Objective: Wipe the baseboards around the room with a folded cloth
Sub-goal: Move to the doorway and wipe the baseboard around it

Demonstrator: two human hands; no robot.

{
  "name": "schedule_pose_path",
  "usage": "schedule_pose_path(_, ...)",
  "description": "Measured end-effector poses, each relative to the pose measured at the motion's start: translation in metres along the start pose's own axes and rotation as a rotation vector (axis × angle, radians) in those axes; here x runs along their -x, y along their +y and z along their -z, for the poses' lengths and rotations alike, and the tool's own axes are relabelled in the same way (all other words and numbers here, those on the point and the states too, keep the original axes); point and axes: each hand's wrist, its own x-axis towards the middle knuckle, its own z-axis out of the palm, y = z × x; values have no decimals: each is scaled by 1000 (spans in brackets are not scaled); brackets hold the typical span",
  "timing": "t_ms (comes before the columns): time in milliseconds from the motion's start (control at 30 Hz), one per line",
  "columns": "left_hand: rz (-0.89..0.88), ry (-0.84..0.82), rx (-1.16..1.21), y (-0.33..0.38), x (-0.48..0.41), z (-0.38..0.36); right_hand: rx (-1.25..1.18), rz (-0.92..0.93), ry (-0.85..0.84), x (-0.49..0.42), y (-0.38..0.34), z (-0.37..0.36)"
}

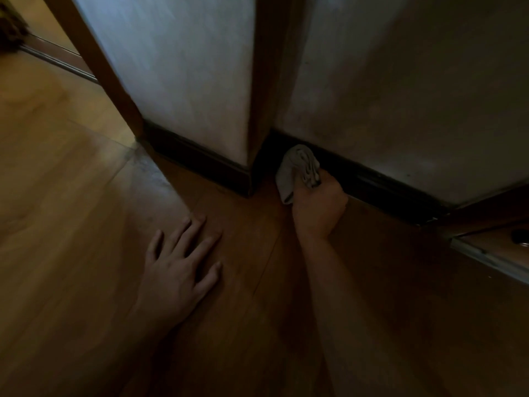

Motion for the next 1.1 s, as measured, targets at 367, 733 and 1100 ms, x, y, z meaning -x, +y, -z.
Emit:
schedule_pose_path(367,14,9,-38,3,-1,0,-11,60,-17,0,-5,-5)
schedule_pose_path(733,12,19,-38,4,-1,1,-13,68,-9,-1,-4,-2)
schedule_pose_path(1100,29,35,-46,14,-4,0,37,32,-15,-6,10,21)
